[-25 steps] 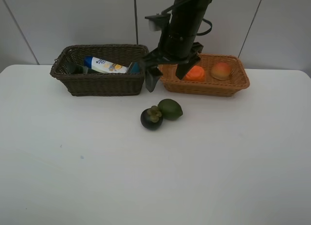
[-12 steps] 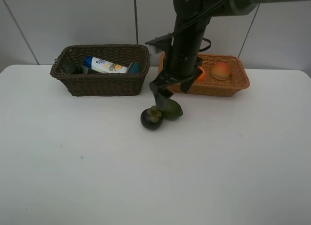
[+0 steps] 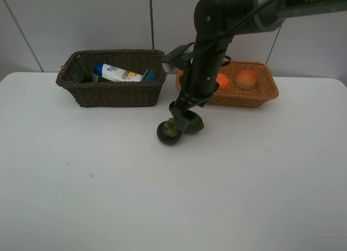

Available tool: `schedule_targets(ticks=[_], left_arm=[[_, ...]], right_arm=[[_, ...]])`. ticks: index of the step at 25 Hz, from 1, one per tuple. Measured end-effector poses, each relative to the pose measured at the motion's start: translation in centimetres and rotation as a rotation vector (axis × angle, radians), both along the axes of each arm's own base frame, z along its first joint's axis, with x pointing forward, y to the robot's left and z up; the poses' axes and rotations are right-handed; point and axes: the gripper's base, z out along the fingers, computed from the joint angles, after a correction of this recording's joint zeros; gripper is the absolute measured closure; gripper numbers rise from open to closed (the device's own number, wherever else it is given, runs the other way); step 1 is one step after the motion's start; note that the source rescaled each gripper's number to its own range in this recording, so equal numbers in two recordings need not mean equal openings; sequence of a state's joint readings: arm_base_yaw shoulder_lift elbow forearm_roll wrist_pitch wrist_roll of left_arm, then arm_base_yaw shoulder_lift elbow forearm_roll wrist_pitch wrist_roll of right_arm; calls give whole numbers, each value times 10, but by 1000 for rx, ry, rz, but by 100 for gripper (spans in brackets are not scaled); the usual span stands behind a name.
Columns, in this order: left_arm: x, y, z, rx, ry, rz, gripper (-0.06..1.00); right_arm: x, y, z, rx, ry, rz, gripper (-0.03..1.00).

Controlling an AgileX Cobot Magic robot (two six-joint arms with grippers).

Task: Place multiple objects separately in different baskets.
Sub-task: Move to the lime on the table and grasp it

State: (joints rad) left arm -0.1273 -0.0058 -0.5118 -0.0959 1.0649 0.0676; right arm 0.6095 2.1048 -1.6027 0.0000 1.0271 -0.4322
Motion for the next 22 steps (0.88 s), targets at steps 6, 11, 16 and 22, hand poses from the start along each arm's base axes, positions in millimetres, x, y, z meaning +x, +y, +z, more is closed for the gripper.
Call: schedule_targets(ticks=[6, 11, 16, 22], left_arm=[[0, 0, 0, 0, 0, 0, -5], [0, 0, 0, 0, 0, 0, -5], [0, 0, 0, 0, 0, 0, -5], [0, 0, 0, 0, 0, 0, -5]], right_arm=[[2, -2, 0, -20, -23, 31, -3], [4, -1, -8, -40, -24, 75, -3], [9, -1, -25, -64, -30, 93, -3], [10, 0, -26, -65, -43, 109, -3]])
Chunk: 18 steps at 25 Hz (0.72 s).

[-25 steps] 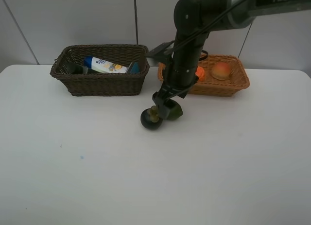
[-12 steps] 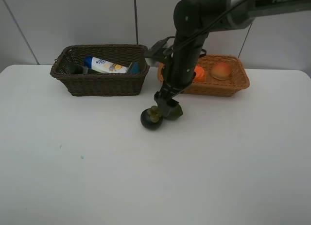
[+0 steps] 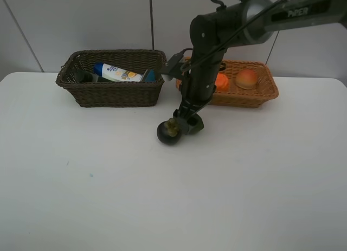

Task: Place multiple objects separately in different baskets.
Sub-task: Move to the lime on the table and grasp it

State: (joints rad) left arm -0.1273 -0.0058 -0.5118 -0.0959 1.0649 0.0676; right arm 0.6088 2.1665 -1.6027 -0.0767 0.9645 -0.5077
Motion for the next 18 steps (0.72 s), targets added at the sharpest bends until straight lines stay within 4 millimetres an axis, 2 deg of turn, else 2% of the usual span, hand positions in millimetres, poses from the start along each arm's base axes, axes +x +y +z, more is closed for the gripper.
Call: schedule_targets(ticks=[18], left_arm=[[0, 0, 0, 0, 0, 0, -5]], right_arm=[[2, 2, -29, -23, 39, 28, -3]])
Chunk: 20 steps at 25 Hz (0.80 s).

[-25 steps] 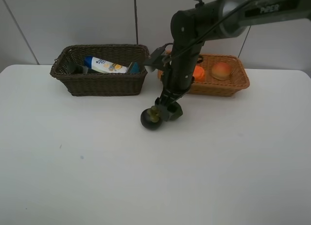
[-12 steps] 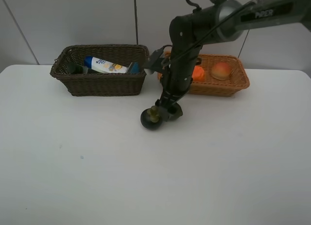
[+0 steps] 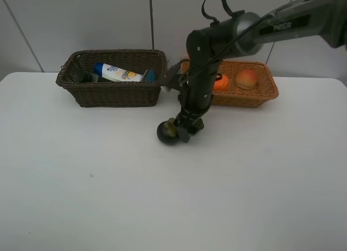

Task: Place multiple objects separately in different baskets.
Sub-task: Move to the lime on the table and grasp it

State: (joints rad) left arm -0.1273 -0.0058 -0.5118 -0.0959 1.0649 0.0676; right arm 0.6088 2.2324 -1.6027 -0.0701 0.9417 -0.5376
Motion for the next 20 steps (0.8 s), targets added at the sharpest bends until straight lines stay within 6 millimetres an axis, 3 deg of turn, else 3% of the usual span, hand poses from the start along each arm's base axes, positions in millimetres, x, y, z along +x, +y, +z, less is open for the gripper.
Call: schedule_targets(ticks=[5, 20], left_arm=[[0, 0, 0, 0, 0, 0, -5], [0, 0, 0, 0, 0, 0, -5]], right_arm=[[0, 0, -12, -13, 24, -1, -3], [1, 2, -14, 10, 11, -6, -3]])
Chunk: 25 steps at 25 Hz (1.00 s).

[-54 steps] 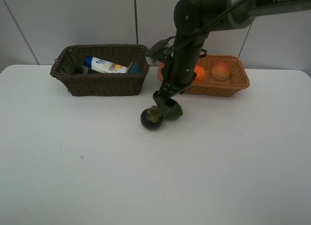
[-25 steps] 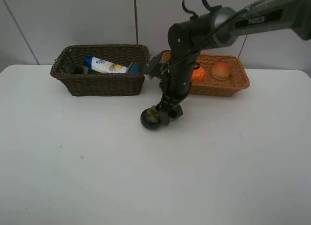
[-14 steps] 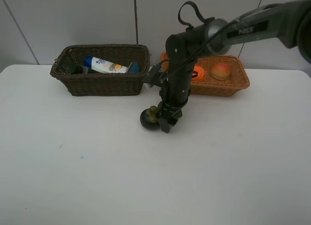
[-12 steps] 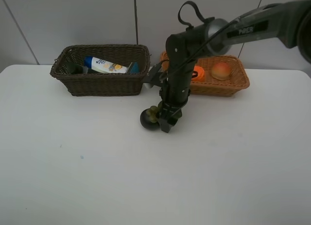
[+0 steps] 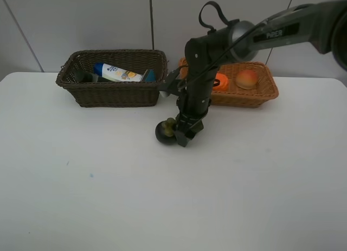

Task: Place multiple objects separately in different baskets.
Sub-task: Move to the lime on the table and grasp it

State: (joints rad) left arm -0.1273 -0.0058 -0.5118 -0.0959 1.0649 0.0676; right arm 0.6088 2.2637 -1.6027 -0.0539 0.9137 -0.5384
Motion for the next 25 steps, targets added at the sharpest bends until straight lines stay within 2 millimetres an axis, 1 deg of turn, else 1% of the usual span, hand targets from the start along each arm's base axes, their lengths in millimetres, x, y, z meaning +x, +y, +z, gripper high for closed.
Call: schedule_targets(ticks=[5, 11, 25], left_arm=[[0, 0, 0, 0, 0, 0, -5], [0, 0, 0, 0, 0, 0, -5], [0, 0, 0, 0, 0, 0, -5]], right_arm=[[0, 0, -8, -6, 10, 0, -3], [0, 0, -12, -9, 18, -1, -3], [0, 0, -12, -9, 19, -3, -3]])
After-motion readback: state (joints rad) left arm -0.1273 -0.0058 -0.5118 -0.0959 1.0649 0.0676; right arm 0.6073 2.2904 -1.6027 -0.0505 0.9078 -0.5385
